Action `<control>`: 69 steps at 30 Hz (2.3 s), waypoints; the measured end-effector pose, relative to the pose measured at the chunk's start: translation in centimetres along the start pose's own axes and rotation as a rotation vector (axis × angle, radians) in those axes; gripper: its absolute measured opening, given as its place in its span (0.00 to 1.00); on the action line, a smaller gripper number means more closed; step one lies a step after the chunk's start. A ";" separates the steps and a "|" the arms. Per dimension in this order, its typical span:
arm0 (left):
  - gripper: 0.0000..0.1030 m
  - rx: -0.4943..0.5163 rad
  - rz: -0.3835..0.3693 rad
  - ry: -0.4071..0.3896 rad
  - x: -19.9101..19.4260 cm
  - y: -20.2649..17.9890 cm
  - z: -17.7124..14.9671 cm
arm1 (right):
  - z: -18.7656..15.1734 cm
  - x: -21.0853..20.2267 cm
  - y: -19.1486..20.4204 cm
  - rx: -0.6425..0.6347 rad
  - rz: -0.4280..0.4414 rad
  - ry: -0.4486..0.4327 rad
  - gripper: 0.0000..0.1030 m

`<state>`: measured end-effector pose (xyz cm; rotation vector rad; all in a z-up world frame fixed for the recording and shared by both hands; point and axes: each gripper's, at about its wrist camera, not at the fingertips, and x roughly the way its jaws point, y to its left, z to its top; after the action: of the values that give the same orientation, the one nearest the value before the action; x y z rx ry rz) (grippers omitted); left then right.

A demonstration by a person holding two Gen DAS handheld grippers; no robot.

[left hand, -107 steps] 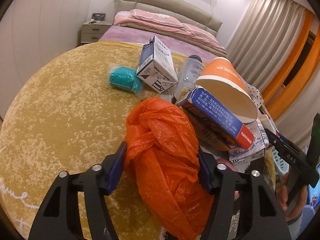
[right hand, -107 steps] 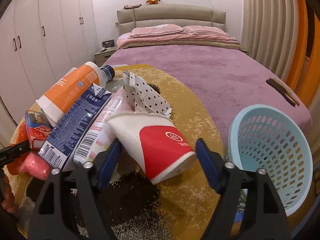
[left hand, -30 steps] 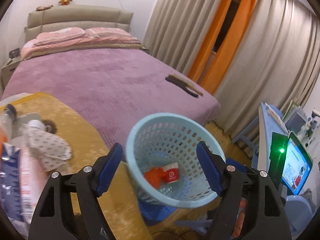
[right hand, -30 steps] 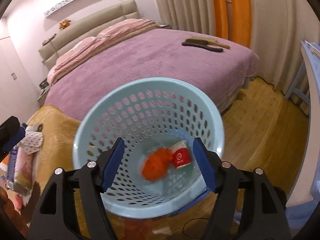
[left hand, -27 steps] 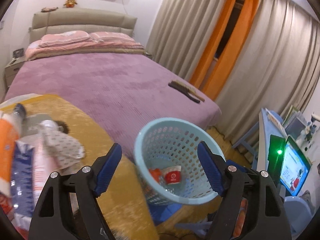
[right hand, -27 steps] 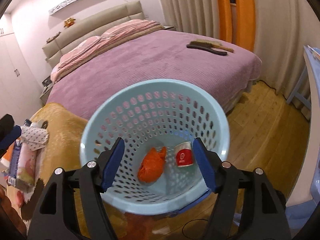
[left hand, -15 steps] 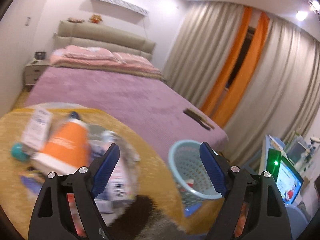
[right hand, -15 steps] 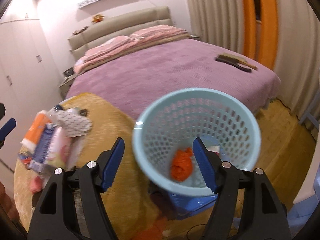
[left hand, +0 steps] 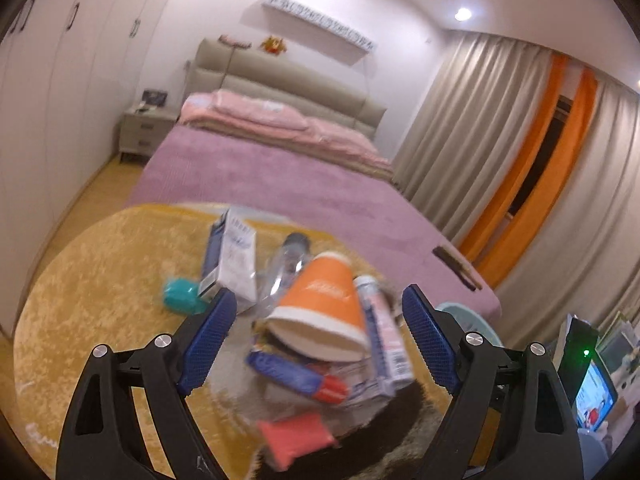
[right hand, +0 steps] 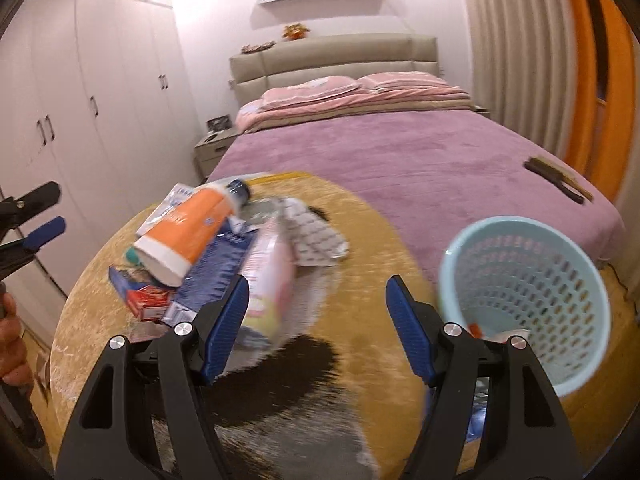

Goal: Collect trash
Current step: 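Move both tools back toward the trash pile, then grasp the blue toothpaste box with the left tool while the right tool grasps the pink spray can, then drop the spray can and toothpaste box into the blue wastebasket, opening both tools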

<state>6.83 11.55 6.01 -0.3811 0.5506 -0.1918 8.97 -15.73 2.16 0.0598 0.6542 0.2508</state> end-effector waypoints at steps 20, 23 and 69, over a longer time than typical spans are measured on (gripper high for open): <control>0.66 -0.168 0.023 0.227 5.7 3.7 -5.4 | -0.4 7.0 2.8 0.028 0.052 0.136 0.57; 0.49 -0.182 0.007 0.257 6.3 4.0 -5.8 | 0.1 7.5 3.0 0.033 0.054 0.139 0.57; 0.16 0.034 -0.199 0.096 -1.4 -2.7 -0.9 | 2.2 -5.0 -1.6 0.176 0.059 -0.135 0.46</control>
<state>4.98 9.15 7.04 -0.3956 0.6027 -0.4123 6.83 -18.48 6.68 0.2633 0.5392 0.2430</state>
